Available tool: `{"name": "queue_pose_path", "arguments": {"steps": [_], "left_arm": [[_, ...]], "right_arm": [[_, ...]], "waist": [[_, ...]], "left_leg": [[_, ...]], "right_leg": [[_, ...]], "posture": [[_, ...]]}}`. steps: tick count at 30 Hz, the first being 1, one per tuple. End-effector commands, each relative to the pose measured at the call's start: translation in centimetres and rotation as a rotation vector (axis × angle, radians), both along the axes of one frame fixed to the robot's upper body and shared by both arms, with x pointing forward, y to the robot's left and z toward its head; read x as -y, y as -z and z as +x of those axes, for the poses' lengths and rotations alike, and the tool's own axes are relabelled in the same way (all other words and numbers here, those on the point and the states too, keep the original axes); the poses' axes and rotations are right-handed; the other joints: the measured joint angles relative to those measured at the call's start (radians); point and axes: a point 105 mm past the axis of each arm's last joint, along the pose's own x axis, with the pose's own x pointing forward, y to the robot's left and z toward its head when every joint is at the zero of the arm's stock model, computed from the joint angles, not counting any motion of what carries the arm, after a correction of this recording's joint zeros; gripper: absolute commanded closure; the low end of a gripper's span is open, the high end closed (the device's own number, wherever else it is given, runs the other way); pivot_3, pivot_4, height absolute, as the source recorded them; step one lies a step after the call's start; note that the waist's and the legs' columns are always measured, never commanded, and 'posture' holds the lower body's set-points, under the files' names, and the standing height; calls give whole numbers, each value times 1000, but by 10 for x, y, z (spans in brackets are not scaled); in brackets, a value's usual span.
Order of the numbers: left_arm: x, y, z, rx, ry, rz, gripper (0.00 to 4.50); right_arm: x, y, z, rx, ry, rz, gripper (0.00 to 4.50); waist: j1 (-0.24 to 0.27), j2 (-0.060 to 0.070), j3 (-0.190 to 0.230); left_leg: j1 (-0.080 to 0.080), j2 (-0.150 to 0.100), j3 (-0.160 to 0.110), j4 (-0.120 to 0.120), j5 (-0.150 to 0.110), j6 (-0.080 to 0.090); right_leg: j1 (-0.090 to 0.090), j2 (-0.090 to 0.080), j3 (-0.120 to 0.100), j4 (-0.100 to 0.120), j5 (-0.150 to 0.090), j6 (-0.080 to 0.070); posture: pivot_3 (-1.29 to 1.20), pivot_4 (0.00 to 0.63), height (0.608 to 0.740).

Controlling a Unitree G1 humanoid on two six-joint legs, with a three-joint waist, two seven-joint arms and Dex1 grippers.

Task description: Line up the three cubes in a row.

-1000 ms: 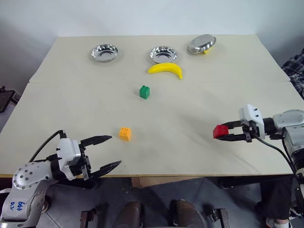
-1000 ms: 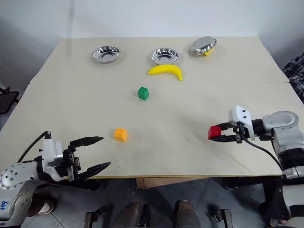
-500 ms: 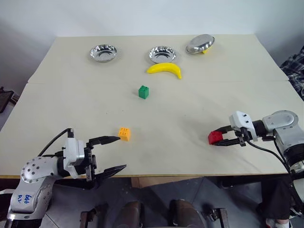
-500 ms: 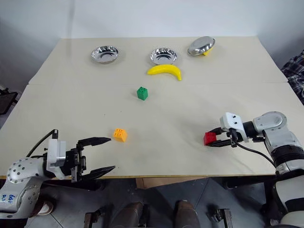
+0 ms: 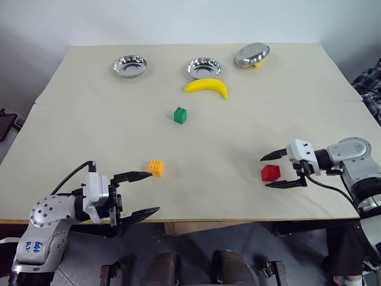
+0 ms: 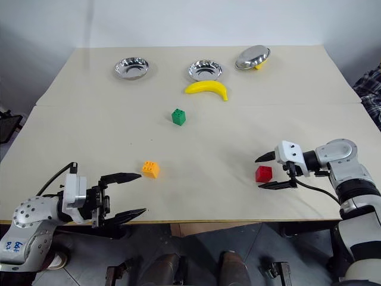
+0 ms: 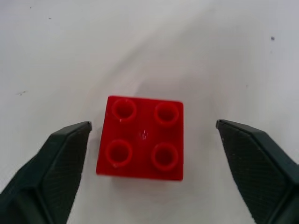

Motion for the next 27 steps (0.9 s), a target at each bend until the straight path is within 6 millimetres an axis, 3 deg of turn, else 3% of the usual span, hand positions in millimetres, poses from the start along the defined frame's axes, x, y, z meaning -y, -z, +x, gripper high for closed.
{"name": "queue_pose_path", "arguments": {"steps": [1,4,9,14,19,23,27], "left_arm": [[-9,-7,-2,35,-76,-11,0],[-26,-2,0,19,-191,-32,0],[-34,12,-2,-26,-228,-25,0],[-30,9,2,-22,-172,-11,0],[-35,0,7,0,-211,-48,0],[-57,5,13,-15,-396,-116,0],[-90,26,6,-64,-604,-166,0]], "right_arm": [[10,-35,-5,67,-10,71,14],[16,-53,-18,81,-3,155,14],[27,-35,-43,37,7,157,14],[23,-29,-48,17,-5,161,14],[5,-51,-43,93,-8,315,14],[-13,-62,-49,95,127,571,14],[-16,-52,-65,162,215,638,14]], "waist": [[0,0,0],[6,0,0],[6,0,0],[2,0,0],[1,0,0],[11,-1,0],[27,-1,0]], "left_leg": [[0,0,0,0,0,0],[-1,0,-1,-1,0,0],[0,0,-2,0,-1,0],[1,0,-1,0,-1,0],[1,1,-1,0,-1,-1],[0,1,-3,-1,-1,-1],[0,1,-2,-1,-2,-1]], "right_leg": [[0,0,0,0,0,0],[-1,0,0,0,0,0],[3,0,-2,-2,0,0],[3,0,-2,-2,0,0],[2,0,-2,-1,0,0],[2,0,-3,-1,0,0],[2,0,-3,-2,0,0]], "posture": [[0,150,740],[0,150,740],[0,150,740],[0,150,740],[0,150,740],[0,150,740],[0,150,740]]}}
